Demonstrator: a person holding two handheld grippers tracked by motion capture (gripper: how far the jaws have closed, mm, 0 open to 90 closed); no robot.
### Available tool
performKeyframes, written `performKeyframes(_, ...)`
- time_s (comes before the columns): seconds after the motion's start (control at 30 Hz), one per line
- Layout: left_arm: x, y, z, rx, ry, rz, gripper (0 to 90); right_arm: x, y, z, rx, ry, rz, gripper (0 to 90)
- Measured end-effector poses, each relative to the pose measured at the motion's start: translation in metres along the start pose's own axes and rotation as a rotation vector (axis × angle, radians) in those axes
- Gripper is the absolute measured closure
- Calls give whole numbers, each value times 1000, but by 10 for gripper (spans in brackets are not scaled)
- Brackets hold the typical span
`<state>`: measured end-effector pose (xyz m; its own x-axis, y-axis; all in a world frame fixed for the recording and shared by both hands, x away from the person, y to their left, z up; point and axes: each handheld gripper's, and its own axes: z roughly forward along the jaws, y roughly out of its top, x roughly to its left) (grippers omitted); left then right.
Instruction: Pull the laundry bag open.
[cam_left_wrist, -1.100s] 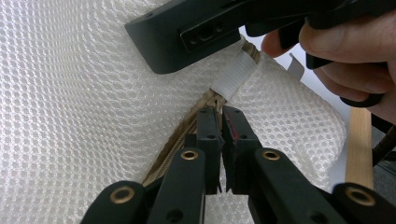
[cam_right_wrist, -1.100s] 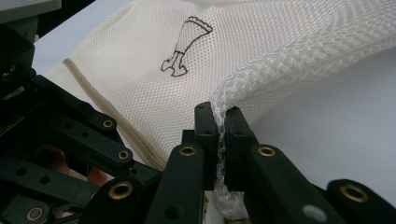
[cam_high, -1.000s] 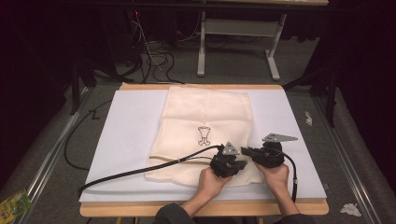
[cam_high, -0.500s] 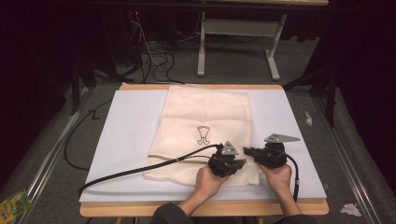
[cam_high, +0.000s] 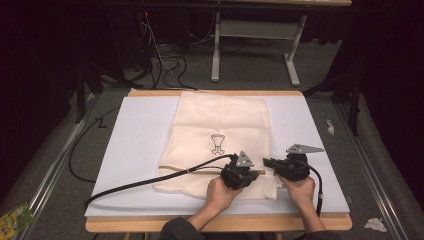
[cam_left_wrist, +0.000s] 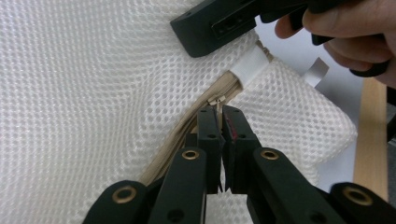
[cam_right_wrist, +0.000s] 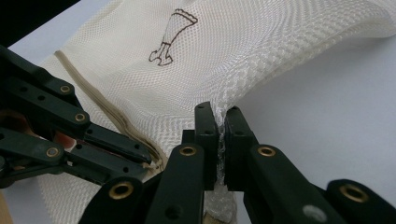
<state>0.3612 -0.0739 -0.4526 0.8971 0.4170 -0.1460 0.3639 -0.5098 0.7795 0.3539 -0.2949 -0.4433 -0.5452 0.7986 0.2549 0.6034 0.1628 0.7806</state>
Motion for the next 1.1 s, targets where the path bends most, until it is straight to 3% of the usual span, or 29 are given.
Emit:
performKeyframes(0.27,3,-3,-6,-11,4,-7,871,-2,-2,-2,0,-4,2,879)
performKeyframes(0.4,5,-6,-11,-7,35,14,870,-4,-2,-1,3,-2,6,879)
performKeyframes(0.8,10,-11,-18,-19,28,-10,871,-3,-2,0,13,-5,6,879)
performKeyframes(1.1,11,-12,-22,-24,31,-1,871,-4,-3,0,10,-1,4,879)
